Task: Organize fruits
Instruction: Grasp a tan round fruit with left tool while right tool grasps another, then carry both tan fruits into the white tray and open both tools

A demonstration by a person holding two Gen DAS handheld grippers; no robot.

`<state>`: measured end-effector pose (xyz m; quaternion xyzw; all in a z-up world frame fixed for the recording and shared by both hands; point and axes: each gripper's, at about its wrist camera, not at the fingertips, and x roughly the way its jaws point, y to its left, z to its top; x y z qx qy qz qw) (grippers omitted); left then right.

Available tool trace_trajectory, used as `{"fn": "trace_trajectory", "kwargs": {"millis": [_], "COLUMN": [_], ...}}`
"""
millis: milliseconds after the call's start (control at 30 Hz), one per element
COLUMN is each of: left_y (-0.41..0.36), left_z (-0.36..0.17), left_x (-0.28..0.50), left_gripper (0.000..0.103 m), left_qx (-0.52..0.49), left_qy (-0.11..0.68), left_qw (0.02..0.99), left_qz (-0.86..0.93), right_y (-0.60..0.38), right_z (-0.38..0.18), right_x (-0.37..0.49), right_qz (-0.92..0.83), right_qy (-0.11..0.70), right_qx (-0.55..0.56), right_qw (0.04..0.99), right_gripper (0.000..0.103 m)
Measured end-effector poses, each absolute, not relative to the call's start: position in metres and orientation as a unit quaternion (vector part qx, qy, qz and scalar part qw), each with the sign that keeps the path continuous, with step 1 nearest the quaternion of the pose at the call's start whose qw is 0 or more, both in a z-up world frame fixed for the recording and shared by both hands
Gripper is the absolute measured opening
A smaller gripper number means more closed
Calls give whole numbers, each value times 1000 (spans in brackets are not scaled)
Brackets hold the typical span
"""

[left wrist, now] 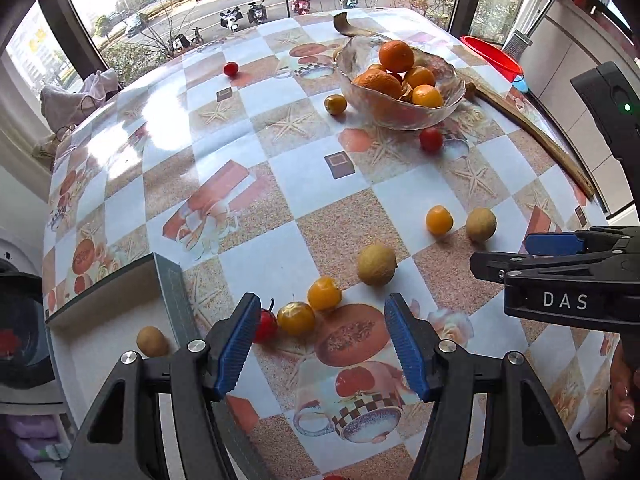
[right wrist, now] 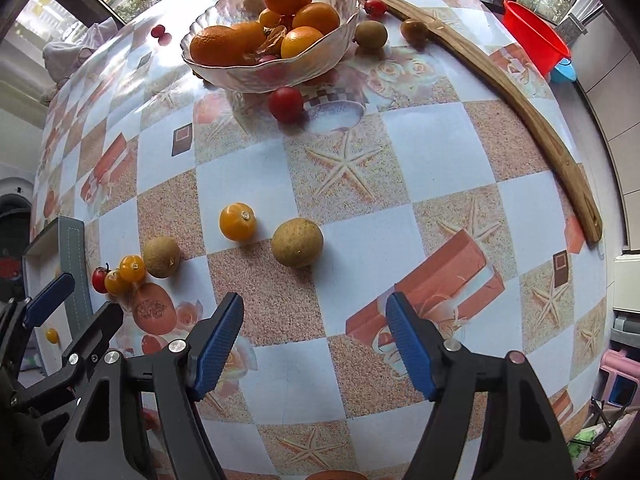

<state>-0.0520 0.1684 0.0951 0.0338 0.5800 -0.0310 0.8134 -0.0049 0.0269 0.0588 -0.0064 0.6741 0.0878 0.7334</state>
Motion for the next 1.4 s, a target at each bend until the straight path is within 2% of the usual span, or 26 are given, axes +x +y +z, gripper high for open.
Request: {"fn": "trace_trajectory", "kwargs": {"millis": [133,300,400,433,633,667,700,733,800,1033,1400], "left_y": [154,138,133,132,126,127,128,128,125,133,181], "left_z": [87,77,68,65,55,55,55,55,56,69,121], "left_x": [-35,-23,-17,-15,-12,-13,-13,-13,-16,-28,-74], "left_gripper": [66,66,66,66,65,62,52,48,27,28,28], "left_qx": [55,75,84,86,93,86,75,67,70,12,-54], "left_qy": [581,588,595,597,609,609,612,613,613,620,601], "left_qw": [810,801,795,793,783,784,782,781,780,775,792], "left_qz": [-57,-78,-85,-87,-85,-86,-91,-97,-105,-127,-92], "right_y": [29,31,25,24,-2,-3,-3,-6,-9,-21,-11], "right_z": [51,45,43,43,48,47,48,48,49,70,94], "right_x": [10,39,50,53,47,48,42,42,42,7,-28], "right_qz": [95,111,117,117,104,102,101,100,99,102,118], "right_qy": [674,667,667,669,676,677,678,679,679,677,681], "right_qx": [-1,9,16,18,56,60,62,64,72,84,82], "right_qw": [733,736,735,734,727,726,726,725,724,724,718], "right_gripper": [59,52,40,29,30,30,30,30,30,30,30]}}
